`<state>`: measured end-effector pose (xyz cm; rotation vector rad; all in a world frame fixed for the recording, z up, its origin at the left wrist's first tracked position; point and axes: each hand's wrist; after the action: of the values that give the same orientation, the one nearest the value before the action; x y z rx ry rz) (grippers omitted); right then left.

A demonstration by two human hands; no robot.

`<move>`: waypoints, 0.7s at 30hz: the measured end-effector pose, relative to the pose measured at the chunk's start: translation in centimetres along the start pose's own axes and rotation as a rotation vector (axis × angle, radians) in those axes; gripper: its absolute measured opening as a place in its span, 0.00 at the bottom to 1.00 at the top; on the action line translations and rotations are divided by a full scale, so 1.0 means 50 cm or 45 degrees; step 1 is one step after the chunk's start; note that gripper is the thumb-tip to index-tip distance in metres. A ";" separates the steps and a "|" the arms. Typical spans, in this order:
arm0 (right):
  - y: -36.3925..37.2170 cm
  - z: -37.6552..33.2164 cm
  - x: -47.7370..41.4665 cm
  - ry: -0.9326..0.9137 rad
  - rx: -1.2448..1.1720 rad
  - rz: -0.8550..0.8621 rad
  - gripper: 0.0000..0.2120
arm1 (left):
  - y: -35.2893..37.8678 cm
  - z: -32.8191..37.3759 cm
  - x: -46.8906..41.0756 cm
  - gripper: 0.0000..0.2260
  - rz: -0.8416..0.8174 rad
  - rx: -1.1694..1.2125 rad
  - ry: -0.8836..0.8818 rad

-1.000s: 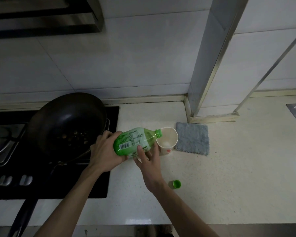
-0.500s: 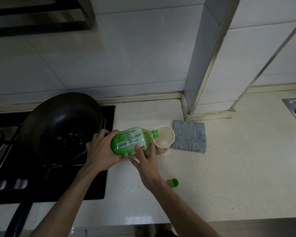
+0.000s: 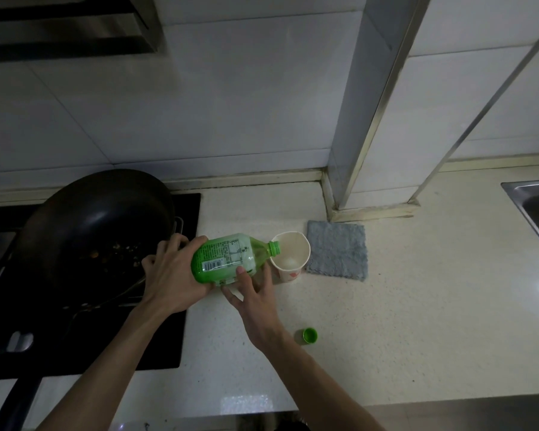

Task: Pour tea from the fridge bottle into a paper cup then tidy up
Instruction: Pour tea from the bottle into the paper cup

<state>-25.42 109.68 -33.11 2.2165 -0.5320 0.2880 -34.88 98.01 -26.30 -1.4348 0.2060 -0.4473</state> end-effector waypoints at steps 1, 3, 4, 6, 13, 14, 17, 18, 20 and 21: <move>0.000 0.001 0.000 0.002 -0.006 0.001 0.26 | -0.001 -0.001 0.000 0.39 -0.003 -0.007 0.002; 0.000 0.003 0.000 0.005 -0.016 0.005 0.25 | -0.002 -0.002 0.000 0.39 -0.008 -0.014 0.005; 0.000 0.004 0.000 0.006 -0.017 0.005 0.25 | -0.003 -0.002 0.000 0.39 -0.008 -0.016 0.005; 0.000 0.005 0.001 0.006 -0.015 0.005 0.24 | -0.006 -0.003 0.001 0.38 -0.008 -0.022 0.004; 0.001 0.007 0.003 -0.008 -0.019 0.020 0.24 | -0.012 0.001 0.001 0.39 -0.006 -0.044 0.018; 0.001 0.007 0.002 -0.010 -0.019 0.023 0.23 | -0.012 0.001 0.001 0.39 -0.009 -0.047 0.020; 0.001 0.006 0.002 -0.011 -0.018 0.034 0.21 | -0.015 0.003 -0.001 0.39 -0.018 -0.052 0.025; 0.001 0.006 0.002 -0.012 -0.016 0.035 0.21 | -0.016 0.004 -0.001 0.39 -0.020 -0.055 0.026; 0.000 0.006 0.003 -0.017 -0.016 0.035 0.22 | -0.016 0.005 -0.002 0.39 -0.017 -0.058 0.030; 0.000 0.006 0.002 -0.019 -0.016 0.035 0.22 | -0.016 0.006 -0.003 0.39 -0.015 -0.058 0.032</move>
<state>-25.31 109.42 -33.24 2.2026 -0.5710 0.2818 -35.02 98.27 -25.47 -1.4765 0.2296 -0.4727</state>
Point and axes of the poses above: each hand's wrist, its own x-axis away from the middle knuckle, its own y-axis out of the palm, z = x × y, and after that the axes turned 5 degrees about -x, right-handed
